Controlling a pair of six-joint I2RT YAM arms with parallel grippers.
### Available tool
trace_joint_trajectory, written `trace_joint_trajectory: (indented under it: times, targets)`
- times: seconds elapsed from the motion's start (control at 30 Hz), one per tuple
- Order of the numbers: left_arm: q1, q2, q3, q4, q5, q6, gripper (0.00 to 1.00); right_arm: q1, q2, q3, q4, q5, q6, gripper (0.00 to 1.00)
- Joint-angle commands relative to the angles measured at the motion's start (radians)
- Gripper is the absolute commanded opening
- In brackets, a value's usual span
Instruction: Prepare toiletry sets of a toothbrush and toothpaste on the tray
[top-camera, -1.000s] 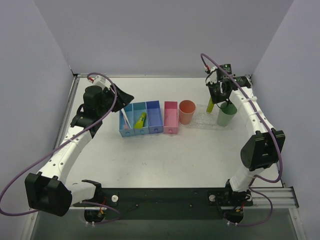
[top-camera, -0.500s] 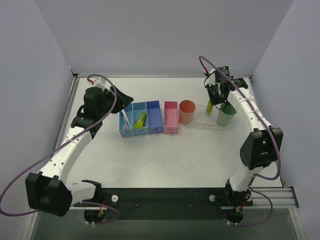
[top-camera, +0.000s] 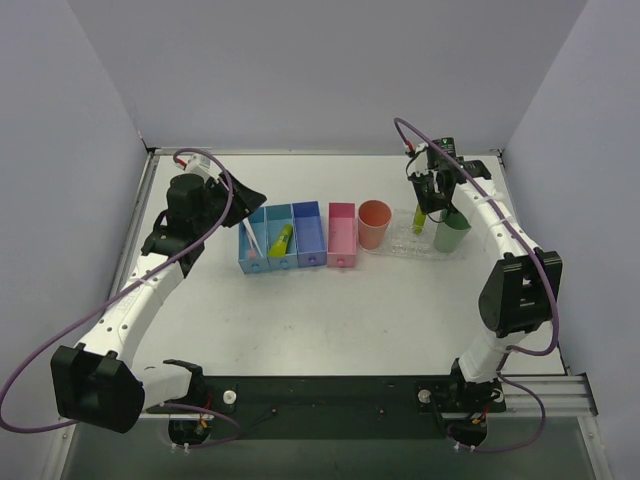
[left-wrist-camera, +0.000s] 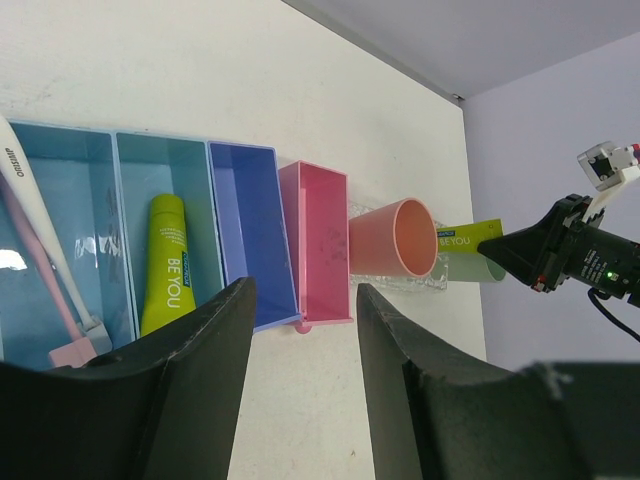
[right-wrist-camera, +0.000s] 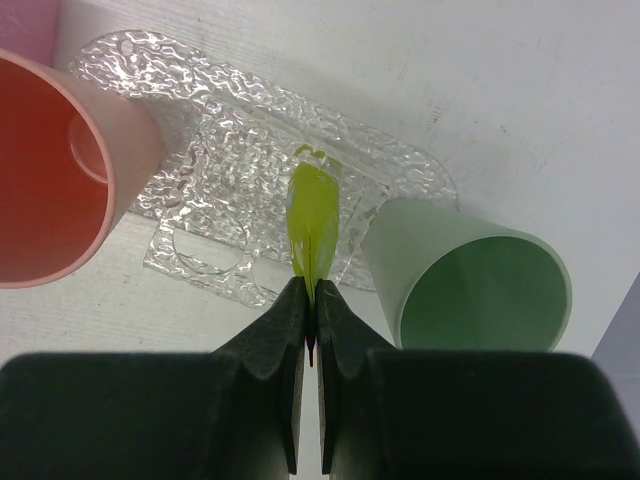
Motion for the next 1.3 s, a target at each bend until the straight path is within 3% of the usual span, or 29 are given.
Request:
trace_joint_trajectory:
  times: [0.0,0.7,1.27]
  targets:
    - [0.008,-0.019,0.014,0.055,0.009,0.001,0.55,0.001,0.006,-0.01,0.032,0.024,-0.012,0.0]
    - [0.012,0.002,0.019,0.065,0.023,-0.007,0.55,0.002,0.03,-0.044,0.056,0.038,-0.023,0.0]
    - [0.012,0.03,0.042,0.068,0.032,-0.004,0.55,0.001,0.02,-0.032,0.056,0.029,-0.032,0.39]
